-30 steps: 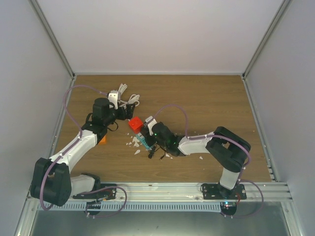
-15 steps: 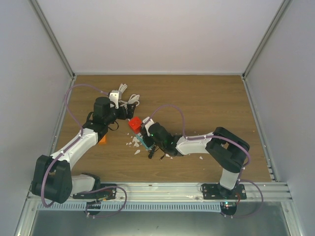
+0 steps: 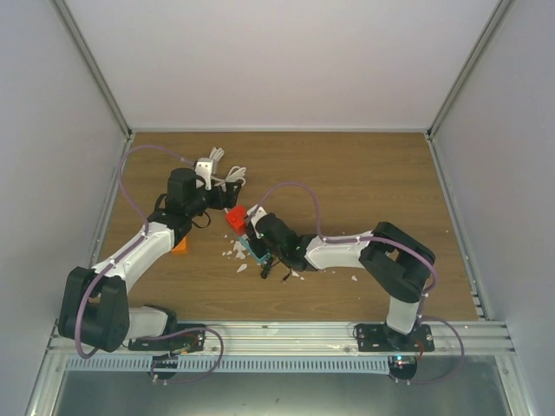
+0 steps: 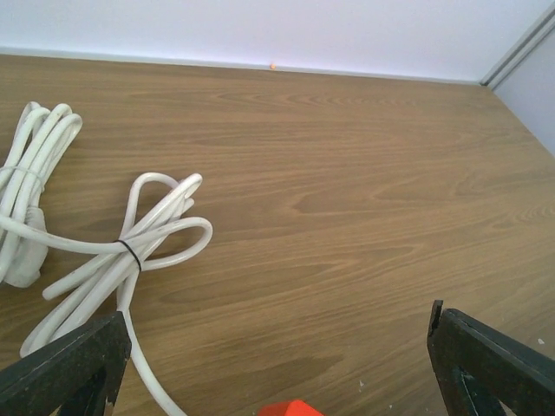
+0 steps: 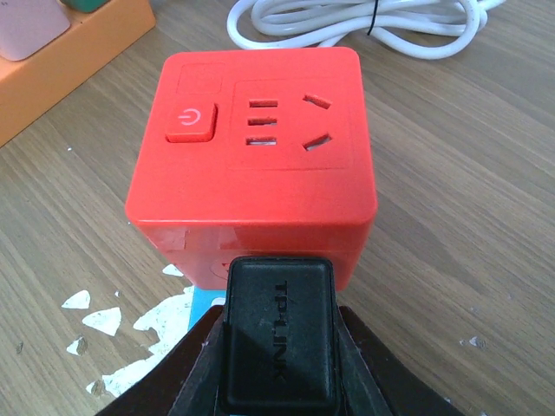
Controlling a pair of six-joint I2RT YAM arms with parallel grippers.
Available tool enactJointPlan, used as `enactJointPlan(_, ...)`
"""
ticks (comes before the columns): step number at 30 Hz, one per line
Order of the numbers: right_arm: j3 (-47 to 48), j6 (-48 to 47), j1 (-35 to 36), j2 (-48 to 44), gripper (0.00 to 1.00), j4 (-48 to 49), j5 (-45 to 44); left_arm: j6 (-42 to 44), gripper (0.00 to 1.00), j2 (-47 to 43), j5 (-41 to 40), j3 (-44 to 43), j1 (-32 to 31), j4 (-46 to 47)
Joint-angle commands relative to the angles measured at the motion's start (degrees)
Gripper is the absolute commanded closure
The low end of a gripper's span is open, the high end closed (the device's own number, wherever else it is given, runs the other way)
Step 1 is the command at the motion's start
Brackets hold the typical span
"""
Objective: Insert the plug
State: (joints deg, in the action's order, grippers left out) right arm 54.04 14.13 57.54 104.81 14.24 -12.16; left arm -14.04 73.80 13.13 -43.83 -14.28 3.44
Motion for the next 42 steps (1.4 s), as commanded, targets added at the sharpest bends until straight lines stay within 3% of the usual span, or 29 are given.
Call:
enactJointPlan(1,-1.1,0.0,0.6,4.5,1.00,-9.9,0.0,1.0,0.04,0.8,0.9,-1.9,-1.1,1.2)
enactJointPlan(10,-0.7,2.0,0.6,8.4,1.00,-11.9,3.6,0.6,0.05,2.0,-2.8,-1.7,-4.9,-0.2)
enactJointPlan(16,-0.9,2.2,0.6,8.6,1.00,-11.4,4.5,-1.0,0.25,3.8,-3.9,-0.5,-5.7,0.0)
enactJointPlan(21,-1.6,2.3,0.6,8.1,1.00,-10.5,5.2,-0.5,0.51,0.7,-2.3,3.9,-5.8,5.8)
enactJointPlan(24,-2.4,2.5,0.6,8.0,1.00,-9.8,5.7,-0.1,0.91,-1.6,1.5,8.4,-6.7,11.5)
enactJointPlan(25,-2.6,2.7,0.6,8.0,0.99,-9.6,5.8,-0.1,0.99,-2.1,1.4,9.8,-7.5,13.0)
enactJointPlan(32,-3.7,3.2,0.6,7.1,0.99,-8.4,7.1,-0.3,1.00,-1.3,-1.4,15.4,-9.9,19.4)
enactJointPlan(42,-4.5,3.1,0.6,6.3,0.99,-7.9,7.6,-3.9,1.00,11.5,-6.1,14.4,-10.1,21.0)
